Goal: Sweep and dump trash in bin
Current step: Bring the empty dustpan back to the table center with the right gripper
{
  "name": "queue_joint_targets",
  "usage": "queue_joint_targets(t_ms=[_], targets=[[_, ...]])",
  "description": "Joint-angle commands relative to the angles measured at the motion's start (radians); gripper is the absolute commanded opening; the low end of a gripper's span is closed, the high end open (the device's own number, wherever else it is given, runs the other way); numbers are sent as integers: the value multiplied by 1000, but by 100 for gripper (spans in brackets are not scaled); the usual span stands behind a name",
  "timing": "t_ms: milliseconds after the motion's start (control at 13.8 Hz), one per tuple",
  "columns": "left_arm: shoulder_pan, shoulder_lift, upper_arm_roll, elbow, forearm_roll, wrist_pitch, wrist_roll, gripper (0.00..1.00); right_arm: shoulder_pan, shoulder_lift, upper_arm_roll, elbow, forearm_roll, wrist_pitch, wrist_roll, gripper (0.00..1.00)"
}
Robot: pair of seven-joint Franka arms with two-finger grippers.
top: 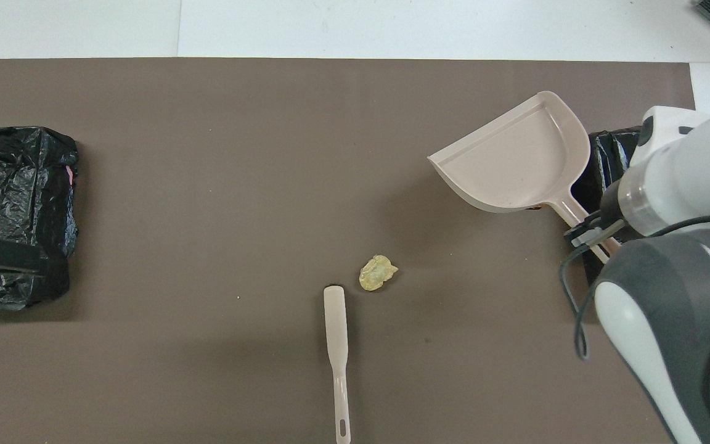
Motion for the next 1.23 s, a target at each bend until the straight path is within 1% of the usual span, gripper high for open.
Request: queue_joint_targets(t_ms=[0, 145, 289, 362, 506, 723, 796, 1013, 1085, 1157], targets=[[-8, -26, -1, -30, 19, 30, -14, 100, 58, 55, -3, 8, 72, 44, 261, 0], [-7, -26, 0, -30, 17, 44, -14, 100, 153, 102, -3, 16, 82, 114, 408, 0], [-8, -17, -1, -30, 19, 64, -14, 100, 232, 182, -3, 54, 79, 154, 549, 0], [-8, -12, -1, -30, 17, 82, -9, 100, 255, 215, -3, 77, 79, 182, 581, 0], [-7, -6, -1, -27, 13, 129, -5, 100, 328, 306, -6, 163, 74, 190, 637, 0], [-8, 33, -1, -15, -18, 154, -9, 100, 382, 442, -6, 295, 63, 202, 771, 0], [-10, 34, -3, -16, -24, 157, -12, 100, 400, 493, -10, 341, 60, 205, 798, 0], [-22, 37, -3, -23, -24, 160, -11, 100, 442, 640, -10, 459, -1, 263, 894, 0], [-23, 39, -3, -23, -24, 163, -11, 100, 445, 671, -12, 479, -7, 280, 914, 0], [-24, 39, -3, -23, -24, 169, -9, 100, 451, 688, -10, 476, -15, 305, 932, 0]])
